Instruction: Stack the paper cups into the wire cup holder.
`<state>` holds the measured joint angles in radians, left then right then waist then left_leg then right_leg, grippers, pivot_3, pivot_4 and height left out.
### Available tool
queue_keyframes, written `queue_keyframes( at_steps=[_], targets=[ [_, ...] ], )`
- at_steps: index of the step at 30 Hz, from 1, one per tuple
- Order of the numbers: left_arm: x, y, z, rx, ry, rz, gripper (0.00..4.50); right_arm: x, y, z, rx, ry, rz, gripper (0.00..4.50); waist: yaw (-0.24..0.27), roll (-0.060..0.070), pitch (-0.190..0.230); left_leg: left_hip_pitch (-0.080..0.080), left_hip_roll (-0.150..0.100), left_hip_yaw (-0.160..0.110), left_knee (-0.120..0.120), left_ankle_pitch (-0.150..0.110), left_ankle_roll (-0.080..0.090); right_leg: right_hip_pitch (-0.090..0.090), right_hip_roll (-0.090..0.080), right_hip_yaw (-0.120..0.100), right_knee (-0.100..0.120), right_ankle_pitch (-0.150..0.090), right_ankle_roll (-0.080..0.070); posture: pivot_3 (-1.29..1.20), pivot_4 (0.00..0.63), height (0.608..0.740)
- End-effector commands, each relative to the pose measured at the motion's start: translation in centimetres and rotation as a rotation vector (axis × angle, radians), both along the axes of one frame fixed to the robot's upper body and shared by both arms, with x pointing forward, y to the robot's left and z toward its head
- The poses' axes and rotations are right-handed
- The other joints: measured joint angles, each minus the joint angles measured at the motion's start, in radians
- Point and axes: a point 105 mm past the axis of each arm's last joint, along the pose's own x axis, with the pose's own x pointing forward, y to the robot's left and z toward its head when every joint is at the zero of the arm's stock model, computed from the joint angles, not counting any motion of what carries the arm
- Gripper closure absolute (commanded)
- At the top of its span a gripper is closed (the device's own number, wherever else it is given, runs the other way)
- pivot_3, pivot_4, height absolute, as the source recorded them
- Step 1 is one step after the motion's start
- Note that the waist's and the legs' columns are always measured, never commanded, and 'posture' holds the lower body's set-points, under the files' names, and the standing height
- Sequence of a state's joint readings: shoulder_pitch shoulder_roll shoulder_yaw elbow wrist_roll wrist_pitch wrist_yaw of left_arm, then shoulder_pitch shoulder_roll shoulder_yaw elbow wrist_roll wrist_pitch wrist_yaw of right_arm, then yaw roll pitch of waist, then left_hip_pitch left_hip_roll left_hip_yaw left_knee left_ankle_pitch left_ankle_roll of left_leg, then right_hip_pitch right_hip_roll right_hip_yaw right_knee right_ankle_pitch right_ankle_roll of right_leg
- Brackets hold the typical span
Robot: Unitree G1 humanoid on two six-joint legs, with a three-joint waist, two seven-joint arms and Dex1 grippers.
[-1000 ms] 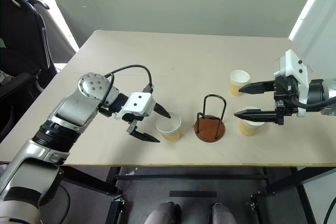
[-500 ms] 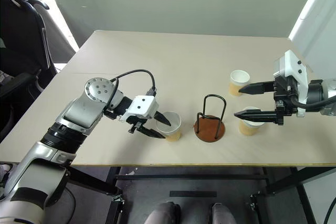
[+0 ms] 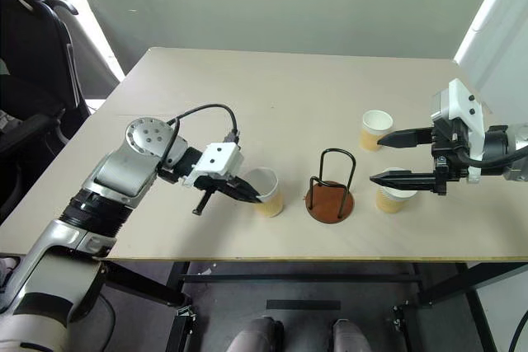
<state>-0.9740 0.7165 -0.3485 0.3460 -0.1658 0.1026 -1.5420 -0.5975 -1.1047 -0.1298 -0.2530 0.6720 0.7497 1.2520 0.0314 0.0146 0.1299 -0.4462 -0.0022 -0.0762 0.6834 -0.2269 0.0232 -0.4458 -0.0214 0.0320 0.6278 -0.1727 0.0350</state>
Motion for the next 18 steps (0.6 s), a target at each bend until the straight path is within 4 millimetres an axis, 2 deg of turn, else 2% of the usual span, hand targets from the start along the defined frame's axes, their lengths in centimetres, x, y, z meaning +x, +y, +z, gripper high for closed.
queue_keyframes(
  at_steps=[1,5,11,18],
  targets=[
    [1.6,-0.5,3.9,-0.104,-0.14,0.038,4.48,-0.1,-0.1,0.8,-0.014,-0.041,0.007,0.73,0.0,0.0,0.0,0.0,0.0,0.0,0.0,0.0,0.0,0.0,0.0,0.0,0.0,0.0,0.0,0.0,0.15,0.74],
    [2.6,-2.0,6.4,-0.223,-0.194,0.055,4.48,-0.1,-0.3,0.8,-0.02,-0.042,0.0,0.73,-0.002,0.0,0.0,0.0,0.0,0.0,-0.001,-0.001,0.001,0.0,0.0,0.0,-0.001,0.004,0.006,0.0,0.15,0.74],
    [1.5,-4.2,7.1,-0.329,-0.108,-0.006,4.48,-0.1,-1.1,0.6,-0.049,-0.03,-0.02,0.73,-0.002,0.0,0.0,-0.003,0.0,0.0,0.0,0.0,0.001,-0.002,0.0,0.0,-0.001,0.005,0.008,0.0,0.15,0.74],
    [0.7,-5.6,7.4,-0.37,-0.058,-0.046,4.48,0.0,-2.5,0.5,-0.122,-0.039,-0.042,0.73,-0.001,0.0,0.0,-0.005,0.0,0.001,0.001,0.0,0.001,-0.003,0.0,0.0,-0.001,0.005,0.009,0.0,0.15,0.74]
  ],
)
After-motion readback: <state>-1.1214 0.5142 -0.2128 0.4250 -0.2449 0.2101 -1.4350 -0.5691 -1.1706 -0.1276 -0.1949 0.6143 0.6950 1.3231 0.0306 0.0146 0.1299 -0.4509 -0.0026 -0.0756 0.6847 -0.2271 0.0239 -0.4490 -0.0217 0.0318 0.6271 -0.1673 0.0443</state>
